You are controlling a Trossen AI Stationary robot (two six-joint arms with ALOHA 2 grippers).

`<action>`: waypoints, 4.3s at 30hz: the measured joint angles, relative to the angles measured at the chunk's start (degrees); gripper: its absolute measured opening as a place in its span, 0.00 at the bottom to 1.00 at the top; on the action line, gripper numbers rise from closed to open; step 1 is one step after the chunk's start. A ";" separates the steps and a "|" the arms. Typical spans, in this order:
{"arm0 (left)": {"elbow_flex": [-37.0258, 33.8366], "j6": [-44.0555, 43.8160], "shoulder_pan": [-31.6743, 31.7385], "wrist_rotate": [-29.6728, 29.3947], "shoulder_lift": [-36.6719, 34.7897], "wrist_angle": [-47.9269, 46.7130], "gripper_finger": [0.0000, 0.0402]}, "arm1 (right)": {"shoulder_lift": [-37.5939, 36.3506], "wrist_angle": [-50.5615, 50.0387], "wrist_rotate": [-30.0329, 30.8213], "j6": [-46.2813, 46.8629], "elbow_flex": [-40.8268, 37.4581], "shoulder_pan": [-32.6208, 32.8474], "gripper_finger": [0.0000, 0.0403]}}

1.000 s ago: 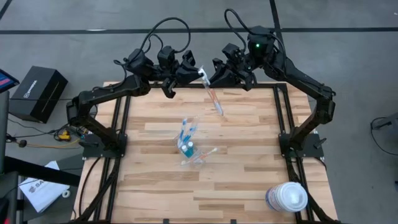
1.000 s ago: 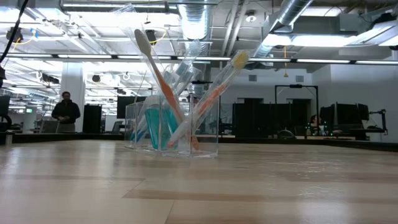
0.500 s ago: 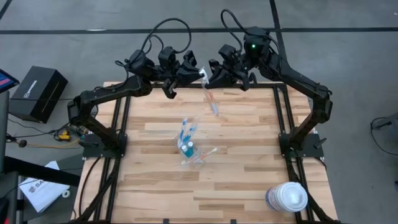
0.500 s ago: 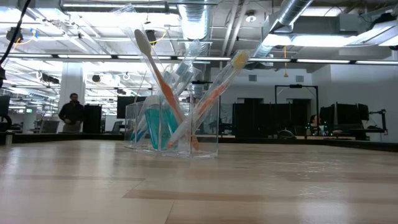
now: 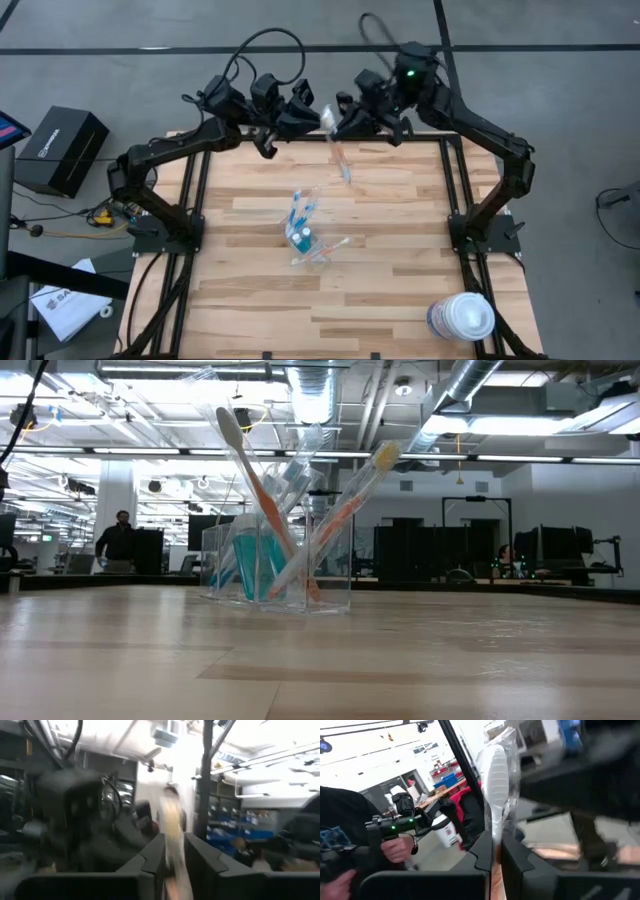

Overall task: Pick & Place toothbrushing station
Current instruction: Put the orange toothbrush into the transparent organizer

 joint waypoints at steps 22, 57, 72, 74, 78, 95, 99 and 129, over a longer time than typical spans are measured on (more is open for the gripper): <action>-0.18 18.89 24.10 12.41 -4.58 -46.66 0.25 | -14.90 -9.48 35.47 -14.18 0.15 -2.27 0.01; -9.75 20.78 27.17 12.02 -4.52 -45.15 0.21 | -14.75 33.25 126.16 17.64 -59.89 48.12 0.01; -9.68 20.55 26.75 11.34 -4.52 -44.79 0.21 | 0.56 47.19 122.30 22.92 -61.31 47.49 0.01; -9.68 20.69 26.75 11.31 -4.52 -44.80 0.21 | 1.14 47.90 120.90 22.60 -61.24 46.80 0.01; -9.68 21.88 26.75 11.18 -4.52 -44.78 0.21 | 1.28 47.61 118.21 19.48 -61.27 45.48 0.01; -9.66 21.99 26.75 11.14 -4.52 -44.18 0.21 | 0.54 52.64 97.78 3.48 -61.24 35.80 0.01; -9.66 20.81 26.75 11.16 -4.52 -43.76 0.21 | 0.54 51.71 96.91 3.46 -61.24 36.28 0.01; -9.66 22.21 21.64 1.94 -4.52 -42.46 0.21 | 1.11 63.49 86.70 -4.99 -70.90 37.53 0.01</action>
